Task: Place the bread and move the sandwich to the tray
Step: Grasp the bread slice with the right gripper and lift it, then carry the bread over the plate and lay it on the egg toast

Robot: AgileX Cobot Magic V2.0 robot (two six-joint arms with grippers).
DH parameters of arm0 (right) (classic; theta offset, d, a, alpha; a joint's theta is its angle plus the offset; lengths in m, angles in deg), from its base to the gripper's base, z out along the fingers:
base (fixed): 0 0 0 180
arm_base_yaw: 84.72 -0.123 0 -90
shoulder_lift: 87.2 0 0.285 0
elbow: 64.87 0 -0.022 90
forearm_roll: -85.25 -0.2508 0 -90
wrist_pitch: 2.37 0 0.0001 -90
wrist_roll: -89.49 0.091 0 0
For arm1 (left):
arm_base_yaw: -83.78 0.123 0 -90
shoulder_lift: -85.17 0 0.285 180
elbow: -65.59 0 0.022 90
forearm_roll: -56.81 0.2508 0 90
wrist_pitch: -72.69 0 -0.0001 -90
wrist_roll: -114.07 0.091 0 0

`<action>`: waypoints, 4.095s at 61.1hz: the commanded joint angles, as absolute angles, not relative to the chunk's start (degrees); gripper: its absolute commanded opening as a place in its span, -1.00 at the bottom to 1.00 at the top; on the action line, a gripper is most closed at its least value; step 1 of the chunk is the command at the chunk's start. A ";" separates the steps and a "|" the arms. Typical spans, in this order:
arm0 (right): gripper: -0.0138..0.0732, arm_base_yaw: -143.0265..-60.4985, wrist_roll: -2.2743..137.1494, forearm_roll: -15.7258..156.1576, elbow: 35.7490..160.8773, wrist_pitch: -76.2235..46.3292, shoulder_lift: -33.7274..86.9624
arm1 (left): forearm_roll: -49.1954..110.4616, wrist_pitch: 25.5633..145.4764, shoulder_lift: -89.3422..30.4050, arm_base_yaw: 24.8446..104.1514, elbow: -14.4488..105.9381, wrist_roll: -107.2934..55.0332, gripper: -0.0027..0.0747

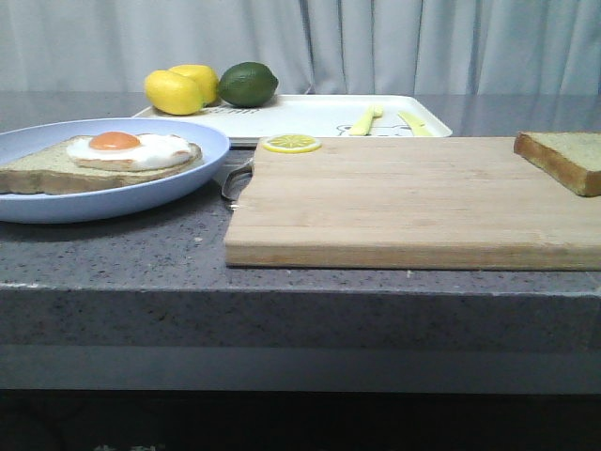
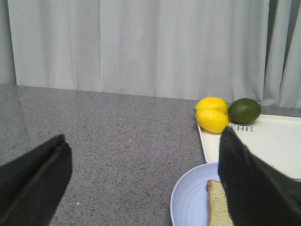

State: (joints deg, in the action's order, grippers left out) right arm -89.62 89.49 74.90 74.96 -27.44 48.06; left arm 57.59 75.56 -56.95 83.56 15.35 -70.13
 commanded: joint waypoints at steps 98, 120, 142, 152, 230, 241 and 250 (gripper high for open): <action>-0.77 -65.45 70.27 51.23 101.77 -47.81 -1.57 | 53.72 76.81 -56.48 77.25 18.53 -70.08 0.67; -0.82 -65.45 70.27 44.07 105.51 -50.58 9.49 | 53.72 76.66 -56.48 77.25 18.53 -70.08 0.67; -0.82 -77.73 70.14 19.49 105.59 -50.53 11.88 | 53.72 76.66 -56.48 77.25 18.53 -70.08 0.67; -0.82 -93.19 70.14 10.09 105.59 -42.49 7.02 | 53.72 76.66 -56.48 77.25 18.53 -70.08 0.67; 0.07 -111.26 64.85 7.61 121.97 -38.21 -17.94 | 53.72 76.66 -56.48 77.25 18.53 -70.08 0.67; -0.28 -108.33 65.12 21.78 121.97 -42.49 -11.00 | 53.72 76.66 -56.48 77.25 18.53 -70.08 0.67; -0.83 -104.40 65.78 33.68 121.97 -49.66 -5.59 | 53.72 76.66 -56.48 77.25 18.29 -70.08 0.67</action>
